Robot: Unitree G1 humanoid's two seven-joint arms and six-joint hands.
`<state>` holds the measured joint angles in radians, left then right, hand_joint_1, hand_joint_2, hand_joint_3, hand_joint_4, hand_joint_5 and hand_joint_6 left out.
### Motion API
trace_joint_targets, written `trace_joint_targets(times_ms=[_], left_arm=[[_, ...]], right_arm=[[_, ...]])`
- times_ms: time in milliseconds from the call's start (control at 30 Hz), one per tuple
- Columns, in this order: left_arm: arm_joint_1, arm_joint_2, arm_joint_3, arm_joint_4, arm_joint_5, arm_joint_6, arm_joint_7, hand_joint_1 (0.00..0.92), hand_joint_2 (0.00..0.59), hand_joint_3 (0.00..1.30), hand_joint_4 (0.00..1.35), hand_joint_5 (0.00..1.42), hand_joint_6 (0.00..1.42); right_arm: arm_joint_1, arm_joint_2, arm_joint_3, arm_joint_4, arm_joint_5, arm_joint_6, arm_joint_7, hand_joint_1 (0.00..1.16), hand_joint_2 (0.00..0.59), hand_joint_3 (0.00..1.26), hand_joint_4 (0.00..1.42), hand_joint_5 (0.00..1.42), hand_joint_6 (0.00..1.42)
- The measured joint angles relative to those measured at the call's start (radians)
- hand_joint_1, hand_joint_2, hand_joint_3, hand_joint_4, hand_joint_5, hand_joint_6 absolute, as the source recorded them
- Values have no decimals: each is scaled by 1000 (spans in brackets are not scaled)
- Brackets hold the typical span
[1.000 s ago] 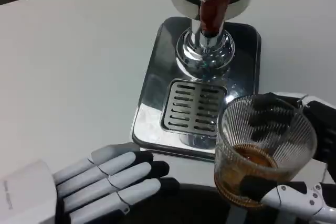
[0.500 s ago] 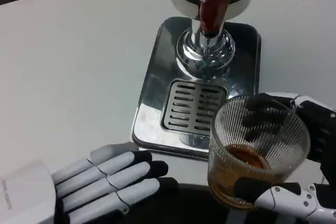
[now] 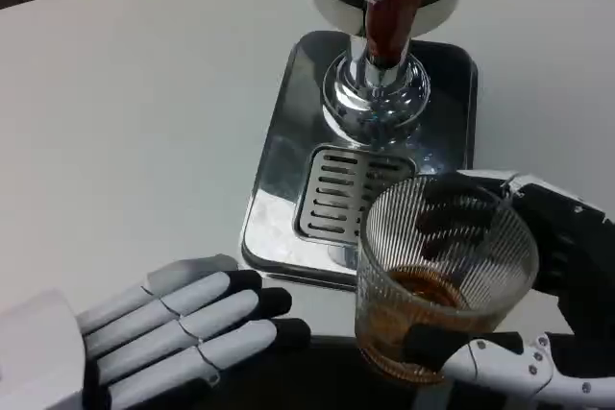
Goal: Grasp the cup under the faucet to collect the drink, then remove the cup.
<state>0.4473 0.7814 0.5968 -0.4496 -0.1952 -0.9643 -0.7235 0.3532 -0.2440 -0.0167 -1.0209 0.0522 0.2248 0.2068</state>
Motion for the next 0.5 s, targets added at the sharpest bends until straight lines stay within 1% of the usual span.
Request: trace_joint_targets(times_ms=[167, 500], left_arm=[[19, -4, 17, 5, -14, -5, 0, 0, 75, 82, 0, 0, 0], [47, -14, 45, 8, -31, -24, 0, 0, 75, 83, 0, 0, 0]], right_arm=[[-15, 0, 26, 0, -14, 17, -1, 935, 190, 654, 738, 804, 665], [-40, 1, 53, 0, -27, 35, -1, 935, 190, 655, 738, 804, 665]])
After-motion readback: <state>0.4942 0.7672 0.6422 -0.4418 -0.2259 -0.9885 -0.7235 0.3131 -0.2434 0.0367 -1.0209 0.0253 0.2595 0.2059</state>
